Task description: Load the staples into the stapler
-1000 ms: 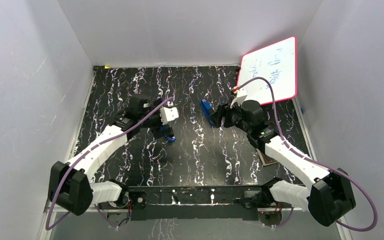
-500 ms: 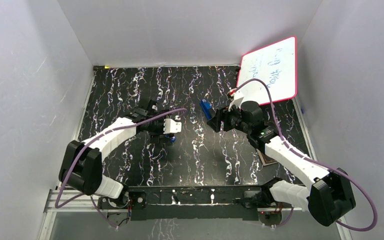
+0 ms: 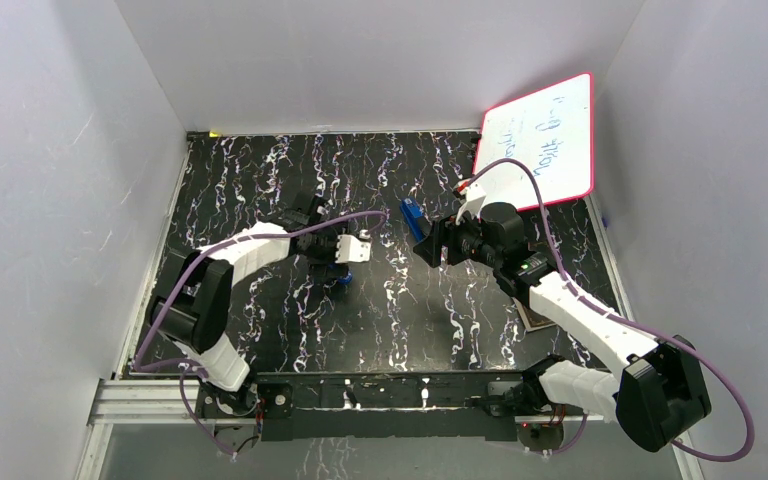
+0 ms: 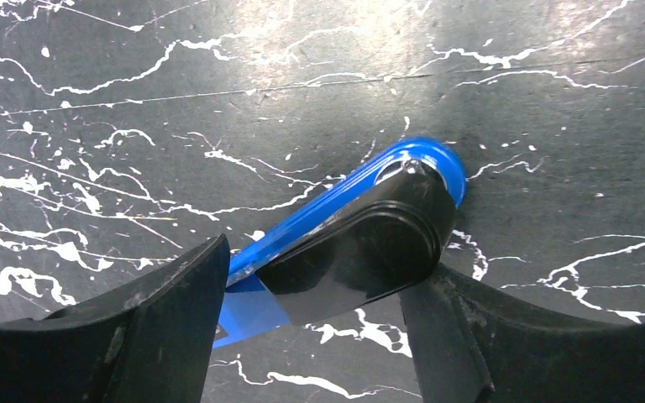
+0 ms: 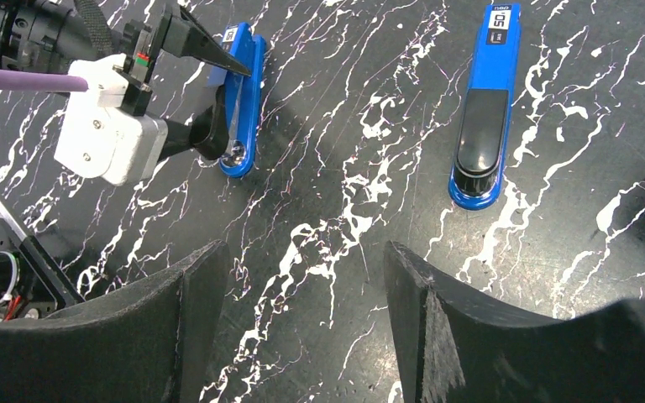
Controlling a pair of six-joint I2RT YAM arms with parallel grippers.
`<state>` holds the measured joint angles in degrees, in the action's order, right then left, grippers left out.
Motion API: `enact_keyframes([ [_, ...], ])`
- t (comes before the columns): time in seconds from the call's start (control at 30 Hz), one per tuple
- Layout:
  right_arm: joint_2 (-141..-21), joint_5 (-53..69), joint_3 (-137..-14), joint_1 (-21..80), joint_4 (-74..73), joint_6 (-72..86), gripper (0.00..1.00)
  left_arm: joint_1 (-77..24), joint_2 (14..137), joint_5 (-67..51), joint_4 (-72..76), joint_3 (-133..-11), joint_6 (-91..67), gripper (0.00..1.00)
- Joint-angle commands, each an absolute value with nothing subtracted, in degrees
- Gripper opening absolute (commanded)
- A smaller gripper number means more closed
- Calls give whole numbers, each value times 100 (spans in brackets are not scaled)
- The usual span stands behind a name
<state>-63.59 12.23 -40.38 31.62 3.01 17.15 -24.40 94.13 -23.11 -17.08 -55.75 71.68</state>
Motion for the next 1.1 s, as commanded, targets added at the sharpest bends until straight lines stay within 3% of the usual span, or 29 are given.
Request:
enact_keyframes([
  [0.0, -6385, 1301, -4043, 3159, 397, 1643, 75, -2448, 9427, -2272, -1736, -5904, 7189, 68],
  [0.47, -6502, 1306, -4034, 3164, 382, 1726, 75, -2699, 9240, -2181, -1749, -5933, 6089, 55],
  [0.63, -6526, 1225, -3978, 3162, 369, 1800, 75, -2805, 9403, -1951, -1749, -6187, 5357, 44],
  [0.77, -6572, 1152, -3932, 3159, 407, 1936, 75, -2903, 9493, -1832, -1745, -6338, 4774, 41],
  [0.9, -6599, 1017, -3889, 3162, 447, 2071, 75, -2965, 9637, -1751, -1802, -6511, 4294, 44],
  [1.07, -6626, 1027, -3893, 3164, 441, 2099, 75, -3041, 9633, -1923, -1953, -6407, 4656, 63],
])
